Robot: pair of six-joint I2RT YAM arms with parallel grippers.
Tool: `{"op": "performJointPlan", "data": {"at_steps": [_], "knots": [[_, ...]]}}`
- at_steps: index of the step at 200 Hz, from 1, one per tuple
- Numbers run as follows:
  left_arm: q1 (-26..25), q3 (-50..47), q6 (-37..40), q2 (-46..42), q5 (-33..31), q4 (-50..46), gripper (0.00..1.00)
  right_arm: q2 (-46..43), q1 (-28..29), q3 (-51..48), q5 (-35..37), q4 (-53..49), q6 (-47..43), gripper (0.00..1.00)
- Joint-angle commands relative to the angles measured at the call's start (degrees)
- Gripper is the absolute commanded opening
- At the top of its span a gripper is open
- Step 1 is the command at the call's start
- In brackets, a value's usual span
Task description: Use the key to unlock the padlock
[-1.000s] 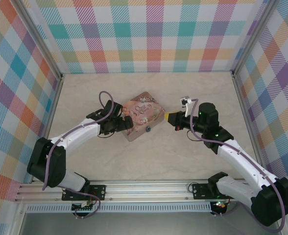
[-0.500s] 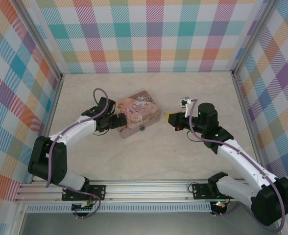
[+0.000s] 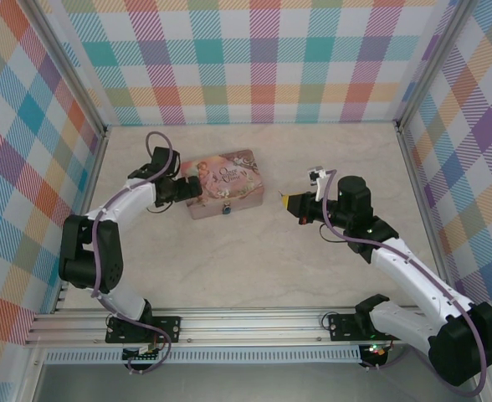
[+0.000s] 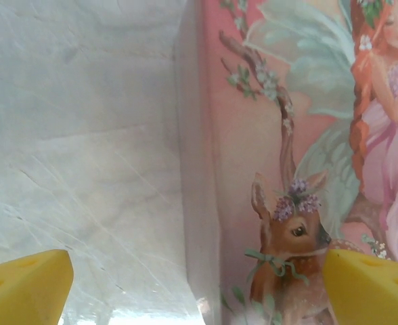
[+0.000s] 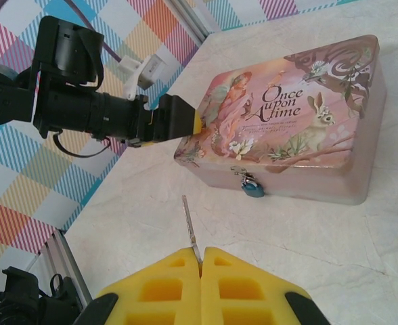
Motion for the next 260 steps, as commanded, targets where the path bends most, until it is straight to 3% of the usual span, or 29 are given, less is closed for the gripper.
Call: {"op": "performJointPlan", "data": {"at_steps": [1, 48, 73, 107, 179, 225, 260], "knots": [[0.60, 1.75, 4.43, -2.93, 0.34, -1.08, 0.95, 1.37, 0.22, 0.34, -0.37, -0.22, -0.92, 0.00], [-0.49, -8.55, 6.00, -17.71, 12.51, 8.51, 0.94, 7.79, 0.35, 2.16, -3.49, 3.57, 2.08, 0.00], [-3.55, -18.62, 2.08, -25.70, 18.89, 17.41, 0.92, 13.54, 0.64, 3.74, -5.40, 8.73, 5.22, 0.00], [-8.50, -30.84, -3.80, -30.55, 22.13, 31.10, 0.90, 23.74, 1.22, 8.50, -6.74, 14.11, 9.15, 0.00], [-16.30, -38.07, -4.22, -21.71, 17.16, 50.35, 0.89, 44.67, 1.58, 24.41, -6.40, 18.27, 12.63, 0.00], [-18.68, -37.36, -3.44, -13.62, 10.80, 55.18, 0.85, 52.36, 1.75, 32.09, -4.53, 16.36, 13.16, 0.00], [-18.68, -36.83, -2.86, -12.61, 7.12, 53.72, 0.85, 55.03, 1.82, 34.10, -2.38, 10.81, 12.40, 0.00]]}}
